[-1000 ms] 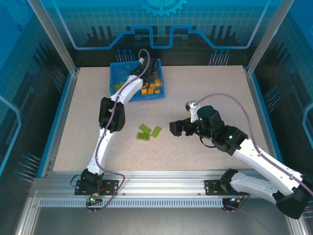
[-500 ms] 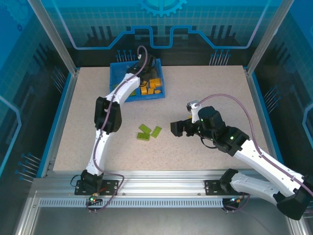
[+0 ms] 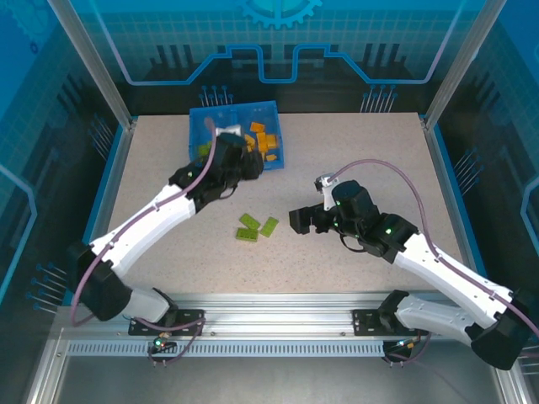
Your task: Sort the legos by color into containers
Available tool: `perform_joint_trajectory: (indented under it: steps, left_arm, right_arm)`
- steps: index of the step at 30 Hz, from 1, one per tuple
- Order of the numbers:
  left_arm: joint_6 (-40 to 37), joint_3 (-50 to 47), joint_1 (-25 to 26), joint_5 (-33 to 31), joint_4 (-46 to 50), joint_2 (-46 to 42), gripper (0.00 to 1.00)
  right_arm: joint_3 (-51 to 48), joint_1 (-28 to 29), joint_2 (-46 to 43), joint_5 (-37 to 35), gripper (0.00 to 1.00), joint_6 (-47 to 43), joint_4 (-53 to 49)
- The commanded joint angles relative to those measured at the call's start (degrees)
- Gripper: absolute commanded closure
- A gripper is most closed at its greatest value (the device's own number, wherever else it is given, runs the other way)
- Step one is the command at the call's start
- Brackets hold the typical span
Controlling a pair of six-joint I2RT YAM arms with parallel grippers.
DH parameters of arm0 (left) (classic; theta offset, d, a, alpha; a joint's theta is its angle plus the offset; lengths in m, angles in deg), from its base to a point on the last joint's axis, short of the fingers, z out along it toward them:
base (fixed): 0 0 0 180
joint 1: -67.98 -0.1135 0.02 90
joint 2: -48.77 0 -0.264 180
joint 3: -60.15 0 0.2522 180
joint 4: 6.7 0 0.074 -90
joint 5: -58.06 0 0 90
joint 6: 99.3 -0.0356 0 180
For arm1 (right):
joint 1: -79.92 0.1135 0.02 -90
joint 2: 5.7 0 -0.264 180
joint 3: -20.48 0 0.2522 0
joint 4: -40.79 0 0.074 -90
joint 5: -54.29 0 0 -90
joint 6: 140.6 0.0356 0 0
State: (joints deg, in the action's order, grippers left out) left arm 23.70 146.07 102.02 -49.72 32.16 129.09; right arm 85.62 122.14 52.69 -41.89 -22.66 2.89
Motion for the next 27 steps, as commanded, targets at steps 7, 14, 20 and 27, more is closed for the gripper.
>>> perform_joint_trajectory:
  steps: [7, 14, 20, 27]
  left_arm:
    - [35.7, -21.3, 4.1, 3.6, 7.1, -6.3, 0.38]
    - [48.4, -26.5, 5.5, 7.1, 3.8, -3.8, 0.27]
    - [52.4, -24.5, 5.5, 11.6, 0.4, 3.7, 0.22]
    - [56.3, -24.3, 5.4, 11.9, -5.7, 8.0, 0.23]
  right_arm:
    - [2.2, -0.7, 4.7, 1.1, 0.00, -1.6, 3.0]
    - [3.4, 0.6, 8.6, 9.2, 0.00, -17.9, -1.1]
    - [2.8, 3.0, 10.6, 17.8, 0.00, -23.2, -1.4]
    - [3.2, 4.3, 11.8, 16.0, 0.00, -26.1, -4.2]
